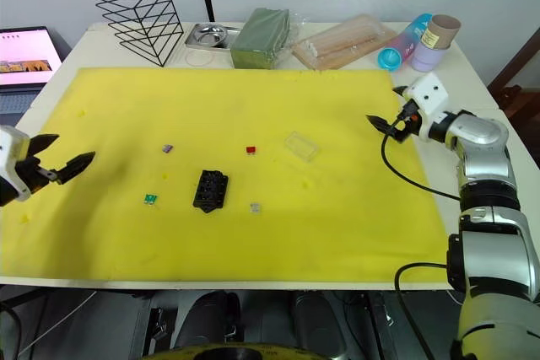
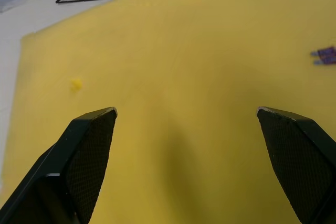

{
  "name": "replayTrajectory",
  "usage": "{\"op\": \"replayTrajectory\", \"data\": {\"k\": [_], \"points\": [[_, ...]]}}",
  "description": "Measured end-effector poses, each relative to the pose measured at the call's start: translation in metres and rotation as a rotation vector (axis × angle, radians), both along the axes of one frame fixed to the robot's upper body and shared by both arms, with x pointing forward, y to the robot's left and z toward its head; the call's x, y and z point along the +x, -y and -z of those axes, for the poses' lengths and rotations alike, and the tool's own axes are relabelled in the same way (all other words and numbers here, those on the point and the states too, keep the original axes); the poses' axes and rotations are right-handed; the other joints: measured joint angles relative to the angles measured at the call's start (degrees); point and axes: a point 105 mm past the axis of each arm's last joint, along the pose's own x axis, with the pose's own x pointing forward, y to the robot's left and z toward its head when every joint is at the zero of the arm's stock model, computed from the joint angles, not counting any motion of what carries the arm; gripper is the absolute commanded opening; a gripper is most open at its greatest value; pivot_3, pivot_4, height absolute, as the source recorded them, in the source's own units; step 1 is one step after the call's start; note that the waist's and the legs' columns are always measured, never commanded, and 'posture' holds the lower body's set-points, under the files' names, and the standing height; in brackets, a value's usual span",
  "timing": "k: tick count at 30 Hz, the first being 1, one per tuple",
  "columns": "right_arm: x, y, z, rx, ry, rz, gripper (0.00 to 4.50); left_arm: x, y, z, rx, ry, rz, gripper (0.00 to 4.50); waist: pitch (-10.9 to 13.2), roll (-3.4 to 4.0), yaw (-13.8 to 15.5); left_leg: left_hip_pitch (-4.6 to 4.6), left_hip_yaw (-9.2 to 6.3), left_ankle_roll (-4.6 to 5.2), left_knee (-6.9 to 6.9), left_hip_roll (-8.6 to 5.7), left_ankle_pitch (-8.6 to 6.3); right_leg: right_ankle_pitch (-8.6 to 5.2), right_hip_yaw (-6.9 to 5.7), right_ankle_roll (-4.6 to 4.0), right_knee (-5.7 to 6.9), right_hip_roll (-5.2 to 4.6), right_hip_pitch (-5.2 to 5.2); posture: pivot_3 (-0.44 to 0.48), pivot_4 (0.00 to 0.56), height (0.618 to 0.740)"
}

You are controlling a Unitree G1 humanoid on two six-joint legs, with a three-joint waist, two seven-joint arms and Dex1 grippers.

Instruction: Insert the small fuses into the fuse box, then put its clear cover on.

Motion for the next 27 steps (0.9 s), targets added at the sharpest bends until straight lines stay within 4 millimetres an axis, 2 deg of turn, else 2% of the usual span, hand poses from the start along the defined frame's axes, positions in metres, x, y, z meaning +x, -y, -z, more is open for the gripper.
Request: {"op": "replayTrajectory", "data": {"k": [1, 4, 7, 10, 12, 16, 19, 24, 27], "points": [[-0.007, -0.018, -0.01, 0.004, 0.025, -0.094, 4.48, 0.001, 0.001, -0.004, -0.012, -0.001, 0.014, 4.49, 0.0, 0.0, 0.0, -0.01, -0.02, 0.0, 0.0, 0.01, 0.0, 0.0, -0.01, 0.0, 0.0, 0.01, 0.0, 0.0, 0.15, 0.74], [-0.033, -0.056, -0.019, 0.02, 0.017, -0.294, 4.48, 0.0, 0.003, -0.007, -0.041, -0.032, 0.051, 4.49, 0.0, -0.01, 0.3, -0.03, -0.04, 0.0, 0.0, 0.01, 0.0, 0.0, -0.05, 0.0, 0.02, -0.02, 0.0, 0.0, 0.15, 0.74], [-0.079, -0.116, -0.015, 0.044, -0.049, -0.578, 4.48, -0.002, 0.002, -0.003, -0.092, -0.113, 0.087, 4.49, 0.0, -0.01, 0.5, -0.03, -0.08, 0.0, 0.06, 0.01, 0.0, -0.01, -0.09, 0.0, 0.09, -0.01, 0.0, 0.0, 0.15, 0.74], [-0.113, -0.151, -0.024, 0.071, -0.084, -0.756, 4.48, -0.004, 0.01, -0.004, -0.164, -0.163, 0.14, 4.49, 0.0, -0.03, 0.9, -0.03, -0.07, 0.0, 0.19, 0.0, 0.0, -0.02, -0.09, -0.01, 0.2, -0.02, 0.0, 0.0, 0.15, 0.74], [-0.129, -0.162, -0.031, 0.081, -0.096, -0.826, 4.48, -0.007, 0.012, -0.006, -0.194, -0.196, 0.161, 4.49, 0.0, -0.08, 1.5, -0.02, -0.08, 0.01, 0.19, 0.0, -0.01, -0.02, -0.09, -0.02, 0.2, -0.01, 0.0, 0.0, 0.15, 0.74], [-0.15, -0.185, -0.028, 0.071, -0.126, -0.936, 4.48, -0.012, 0.015, -0.013, -0.301, -0.288, 0.186, 4.49, 0.0, -0.1, 1.8, -0.03, -0.08, 0.01, 0.19, -0.02, -0.01, -0.04, -0.1, -0.05, 0.21, 0.0, -0.02, 0.0, 0.15, 0.74], [-0.151, -0.188, -0.023, 0.053, -0.14, -0.94, 4.48, -0.02, 0.023, -0.014, -0.435, -0.391, 0.217, 4.49, 0.0, -0.13, 1.9, -0.04, -0.1, 0.01, 0.2, -0.03, -0.01, -0.05, -0.1, -0.04, 0.21, -0.01, -0.02, 0.0, 0.15, 0.74], [-0.143, -0.189, -0.017, 0.031, -0.146, -0.912, 4.48, -0.032, 0.058, -0.023, -0.788, -0.621, 0.313, 4.49, 0.0, -0.16, 1.8, -0.04, -0.15, 0.02, 0.21, -0.05, 0.0, -0.05, -0.11, -0.03, 0.24, 0.0, -0.02, 0.0, 0.15, 0.74], [-0.139, -0.189, -0.015, 0.036, -0.147, -0.892, 4.48, -0.039, 0.068, -0.02, -0.9, -0.748, 0.309, 4.49, 0.0, -0.16, 1.5, -0.03, -0.21, 0.02, 0.2, -0.04, 0.0, -0.09, -0.11, -0.08, 0.29, 0.04, -0.05, 0.0, 0.15, 0.74]]}}
